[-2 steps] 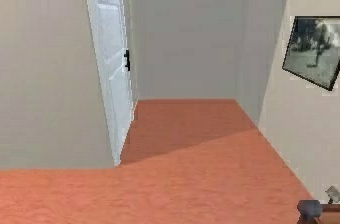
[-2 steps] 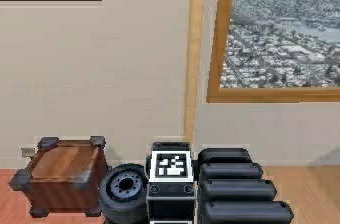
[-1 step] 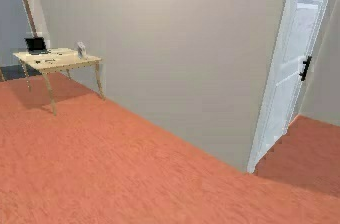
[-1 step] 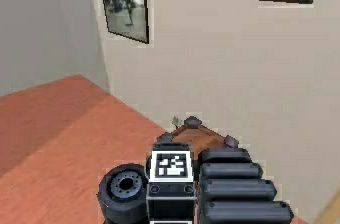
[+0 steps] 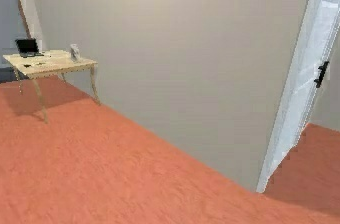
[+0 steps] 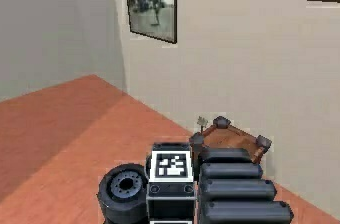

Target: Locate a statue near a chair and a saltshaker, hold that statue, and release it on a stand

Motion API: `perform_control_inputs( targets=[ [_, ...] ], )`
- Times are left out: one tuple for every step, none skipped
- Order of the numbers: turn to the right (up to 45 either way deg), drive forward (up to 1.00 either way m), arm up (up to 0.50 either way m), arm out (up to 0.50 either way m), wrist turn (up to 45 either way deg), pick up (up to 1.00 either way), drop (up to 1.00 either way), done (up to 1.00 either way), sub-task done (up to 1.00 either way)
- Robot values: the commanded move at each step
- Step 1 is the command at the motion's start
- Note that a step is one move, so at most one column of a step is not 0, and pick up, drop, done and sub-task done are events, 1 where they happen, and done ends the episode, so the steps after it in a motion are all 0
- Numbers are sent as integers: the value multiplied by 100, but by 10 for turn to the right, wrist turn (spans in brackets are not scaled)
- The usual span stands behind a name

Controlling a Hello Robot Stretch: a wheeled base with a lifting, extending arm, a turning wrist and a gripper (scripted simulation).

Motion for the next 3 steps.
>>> perform_control_inputs(
  targets=[
    [-420, 0, 0, 0, 0, 0, 0, 0, 0],
    [0, 100, 0, 0, 0, 0, 0, 0, 0],
    [0, 100, 0, 0, 0, 0, 0, 0, 0]
  ],
)
